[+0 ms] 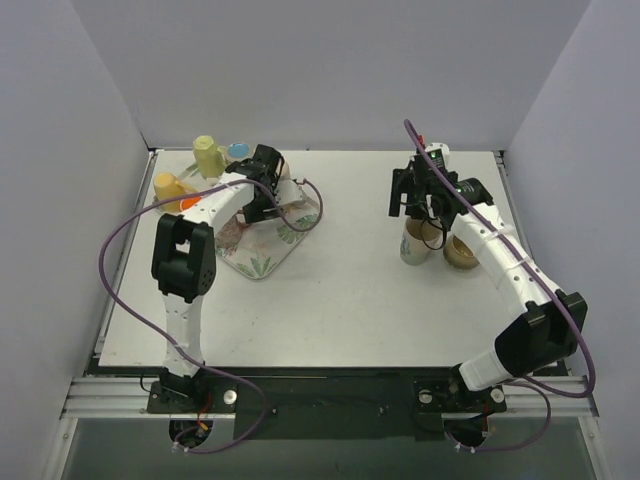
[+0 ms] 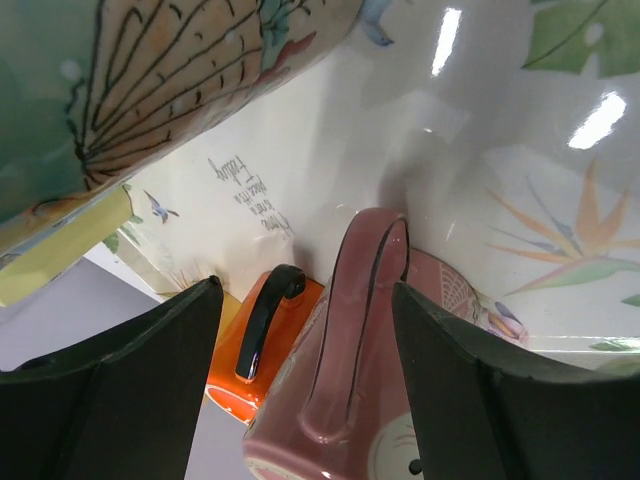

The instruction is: Turn the mug right side up

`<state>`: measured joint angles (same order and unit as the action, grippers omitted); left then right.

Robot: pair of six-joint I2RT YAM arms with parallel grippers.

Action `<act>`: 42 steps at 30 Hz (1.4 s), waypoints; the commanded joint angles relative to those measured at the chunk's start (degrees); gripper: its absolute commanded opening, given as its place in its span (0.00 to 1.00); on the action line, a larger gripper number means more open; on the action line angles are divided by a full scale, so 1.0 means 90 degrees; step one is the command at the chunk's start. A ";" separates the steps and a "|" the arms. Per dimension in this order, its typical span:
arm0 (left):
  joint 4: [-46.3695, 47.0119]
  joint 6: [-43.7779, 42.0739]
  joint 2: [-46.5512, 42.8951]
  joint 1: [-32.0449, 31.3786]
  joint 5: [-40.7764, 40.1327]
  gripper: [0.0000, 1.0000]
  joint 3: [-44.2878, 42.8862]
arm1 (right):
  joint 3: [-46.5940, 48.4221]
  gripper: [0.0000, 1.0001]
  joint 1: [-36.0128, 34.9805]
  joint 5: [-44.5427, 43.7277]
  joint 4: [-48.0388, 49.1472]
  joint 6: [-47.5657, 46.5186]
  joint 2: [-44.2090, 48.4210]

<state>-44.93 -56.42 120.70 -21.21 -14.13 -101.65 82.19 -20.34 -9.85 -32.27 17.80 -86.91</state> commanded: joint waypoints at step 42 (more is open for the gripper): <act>0.0391 0.5878 -0.3704 0.0365 0.6939 0.00 0.0072 | -0.3127 0.80 -0.2897 0.2059 0.7412 0.2924 0.1710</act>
<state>-48.53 -12.69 92.09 -17.65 34.22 -101.60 53.23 -45.36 4.51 19.42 38.98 -68.62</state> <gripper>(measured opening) 0.244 0.819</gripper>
